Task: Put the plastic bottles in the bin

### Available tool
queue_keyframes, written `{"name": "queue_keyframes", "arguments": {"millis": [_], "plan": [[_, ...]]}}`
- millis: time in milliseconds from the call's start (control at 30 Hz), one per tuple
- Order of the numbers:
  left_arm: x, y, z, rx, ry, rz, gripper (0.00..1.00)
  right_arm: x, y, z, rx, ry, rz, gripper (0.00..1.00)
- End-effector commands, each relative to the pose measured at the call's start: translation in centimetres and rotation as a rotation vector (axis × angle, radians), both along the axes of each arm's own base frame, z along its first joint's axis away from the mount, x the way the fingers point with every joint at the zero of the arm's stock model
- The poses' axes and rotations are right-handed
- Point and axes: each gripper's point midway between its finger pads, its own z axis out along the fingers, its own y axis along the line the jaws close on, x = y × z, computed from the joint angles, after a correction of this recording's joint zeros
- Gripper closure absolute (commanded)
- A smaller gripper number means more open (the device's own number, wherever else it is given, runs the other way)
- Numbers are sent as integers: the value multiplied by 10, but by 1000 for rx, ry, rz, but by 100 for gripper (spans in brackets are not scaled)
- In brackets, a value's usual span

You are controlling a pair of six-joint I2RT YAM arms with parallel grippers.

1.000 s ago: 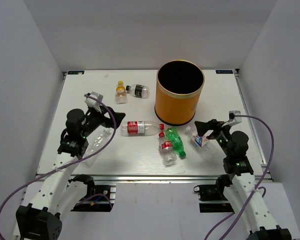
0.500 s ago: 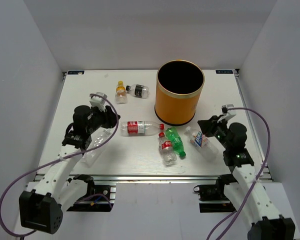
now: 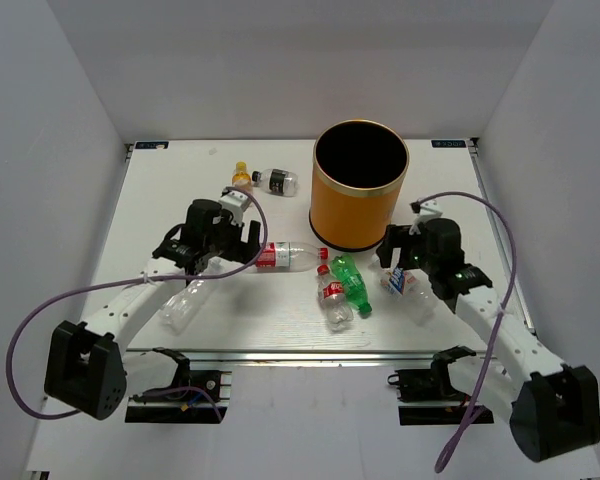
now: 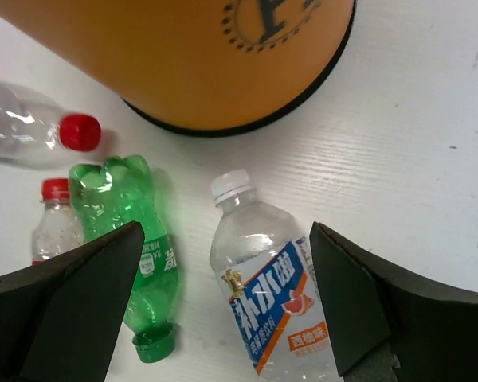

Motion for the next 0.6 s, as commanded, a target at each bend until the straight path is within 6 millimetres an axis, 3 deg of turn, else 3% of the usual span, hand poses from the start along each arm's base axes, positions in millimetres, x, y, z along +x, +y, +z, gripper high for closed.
{"name": "queue_keyframes", "arguments": {"millis": [0,33,133,167,233,267,333,567], "plan": [[1,11,25,49,-93,32,4,1,-2,-8,-163,77,-15,10],[0,11,31,41,-111,33,4,-2,6,-8,-196,85,0,10],[-9,7,46,3,-161,5,4,-2,4,-10,-341,140,-19,10],[-12,4,50,-20,-163,-6,4,-8,1,-3,-386,182,-13,10],[-15,-1,55,-42,-171,-31,4,1,4,13,-442,180,6,10],[-17,-4,55,-50,-166,-35,4,-11,-3,7,-498,241,24,10],[-21,-6,62,-70,-183,-53,4,-10,-4,7,-543,265,48,10],[-26,-12,66,-88,-186,-85,4,-37,-22,-29,-642,424,56,11]]}}
